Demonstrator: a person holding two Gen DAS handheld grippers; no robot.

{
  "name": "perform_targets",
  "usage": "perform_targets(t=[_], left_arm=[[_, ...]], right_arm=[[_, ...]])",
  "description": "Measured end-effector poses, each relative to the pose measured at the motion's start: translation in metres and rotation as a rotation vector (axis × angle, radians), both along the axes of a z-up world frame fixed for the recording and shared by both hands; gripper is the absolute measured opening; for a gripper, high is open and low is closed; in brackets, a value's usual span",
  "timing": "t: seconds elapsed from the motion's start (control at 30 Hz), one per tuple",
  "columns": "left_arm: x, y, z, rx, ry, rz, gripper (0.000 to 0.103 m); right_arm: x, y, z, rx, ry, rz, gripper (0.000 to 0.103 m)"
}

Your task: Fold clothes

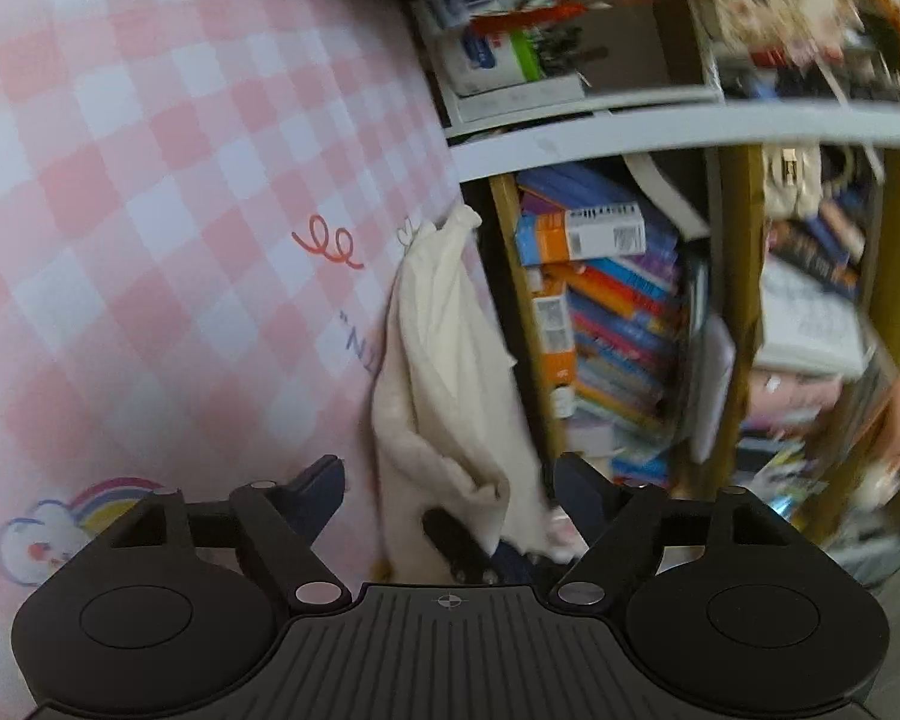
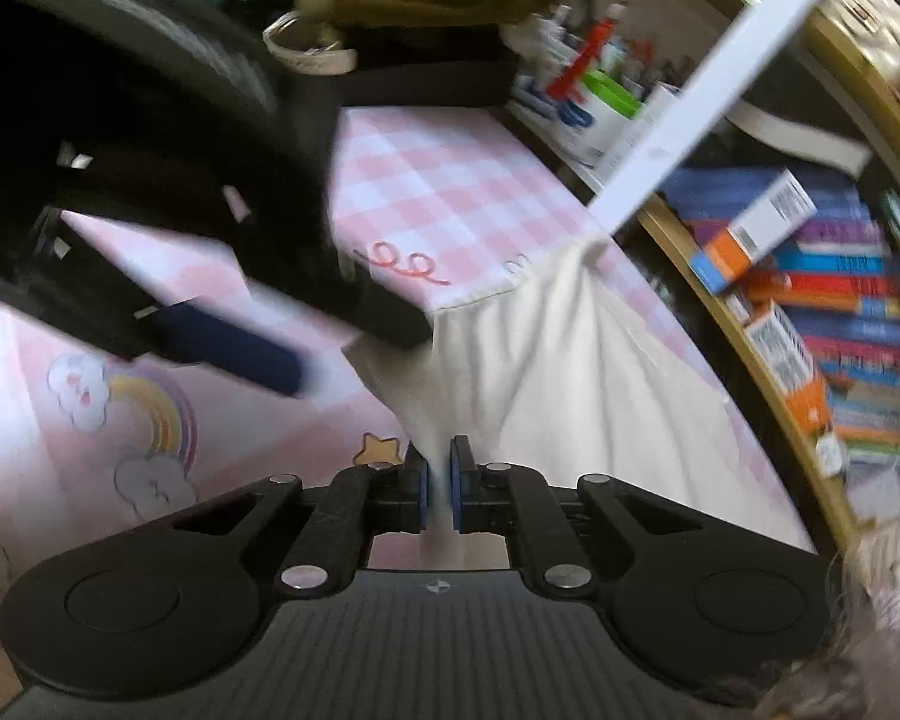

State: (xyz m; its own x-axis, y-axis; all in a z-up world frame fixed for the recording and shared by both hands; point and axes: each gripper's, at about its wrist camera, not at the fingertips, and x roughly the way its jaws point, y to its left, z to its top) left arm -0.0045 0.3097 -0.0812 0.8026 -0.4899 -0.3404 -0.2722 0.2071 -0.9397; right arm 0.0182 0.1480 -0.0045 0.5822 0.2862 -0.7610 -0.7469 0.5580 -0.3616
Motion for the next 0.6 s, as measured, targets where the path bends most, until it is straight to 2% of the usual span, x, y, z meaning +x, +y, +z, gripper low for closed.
perform_targets(t=[0.17,0.3,0.37,0.4,0.43,0.5,0.53,0.6], left_arm=[[0.027,-0.01,-0.031,-0.166,0.059,-0.037,0.085],[0.039,-0.023,-0.039,-0.209,0.062,-0.059,0.082],[0.04,-0.027,-0.039,-0.195,0.065,-0.061,0.077],[0.04,-0.028,-0.04,-0.192,0.073,-0.057,0.071],[0.04,-0.028,-0.04,-0.188,0.081,-0.053,0.068],[0.04,-0.028,-0.042,-0.18,0.1,-0.045,0.056],[0.039,-0.029,-0.042,-0.165,0.113,-0.045,0.051],[0.038,-0.029,-0.043,-0.135,0.139,-0.046,0.03]], right_arm=[[-0.001,-0.003,0.004,0.022,0.023,-0.003,0.007],[-0.002,-0.001,0.003,0.032,0.051,-0.015,0.008],[-0.002,-0.003,0.005,0.043,0.067,-0.027,0.024],[0.0,-0.007,0.009,0.055,0.08,-0.043,0.051],[0.001,-0.011,0.013,0.068,0.094,-0.061,0.065],[0.009,-0.022,0.024,0.097,0.137,-0.083,0.068],[0.013,-0.028,0.03,0.111,0.159,-0.094,0.072],[0.026,-0.042,0.044,0.135,0.168,-0.137,0.082]])
